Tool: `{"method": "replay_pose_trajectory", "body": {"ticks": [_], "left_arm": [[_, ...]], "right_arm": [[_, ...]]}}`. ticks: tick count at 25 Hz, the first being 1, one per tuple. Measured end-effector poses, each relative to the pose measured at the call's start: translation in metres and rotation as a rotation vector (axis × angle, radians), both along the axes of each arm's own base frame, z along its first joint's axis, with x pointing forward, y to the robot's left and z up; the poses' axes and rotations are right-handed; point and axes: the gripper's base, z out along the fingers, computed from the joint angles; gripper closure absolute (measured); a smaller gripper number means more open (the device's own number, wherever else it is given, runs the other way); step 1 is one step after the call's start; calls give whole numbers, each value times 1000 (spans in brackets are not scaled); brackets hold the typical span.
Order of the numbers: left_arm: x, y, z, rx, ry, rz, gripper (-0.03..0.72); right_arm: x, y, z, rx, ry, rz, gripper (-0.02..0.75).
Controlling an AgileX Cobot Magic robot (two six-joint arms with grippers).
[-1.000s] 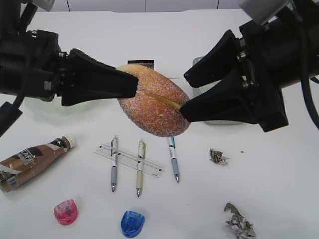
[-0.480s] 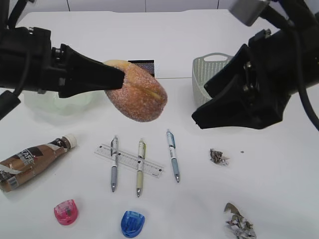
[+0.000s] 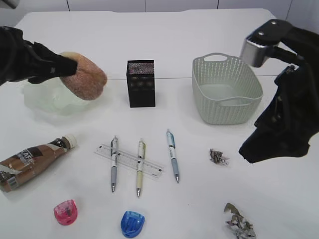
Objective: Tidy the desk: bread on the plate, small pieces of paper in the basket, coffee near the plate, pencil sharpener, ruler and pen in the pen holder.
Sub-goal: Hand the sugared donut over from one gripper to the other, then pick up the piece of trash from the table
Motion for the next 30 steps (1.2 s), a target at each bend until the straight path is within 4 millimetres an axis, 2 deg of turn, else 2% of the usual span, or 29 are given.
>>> {"method": "replay_pose_trajectory", "body": {"ticks": [7, 11, 16, 25, 30], "left_arm": [[25, 22, -23, 110, -8, 211, 591], [46, 31, -31, 168, -35, 327, 594], [78, 32, -38, 198, -53, 393, 596], [131, 33, -70, 271, -64, 480, 596], [148, 30, -83, 283, -58, 473, 596]], "right_arm": [[-3, -2, -1, -21, 40, -1, 204], [-4, -2, -2, -21, 45, -3, 204], [-4, -2, -2, -22, 51, -3, 204], [-5, 0, -1, 5, 64, -6, 204], [-5, 1, -1, 9, 65, -7, 204]]}}
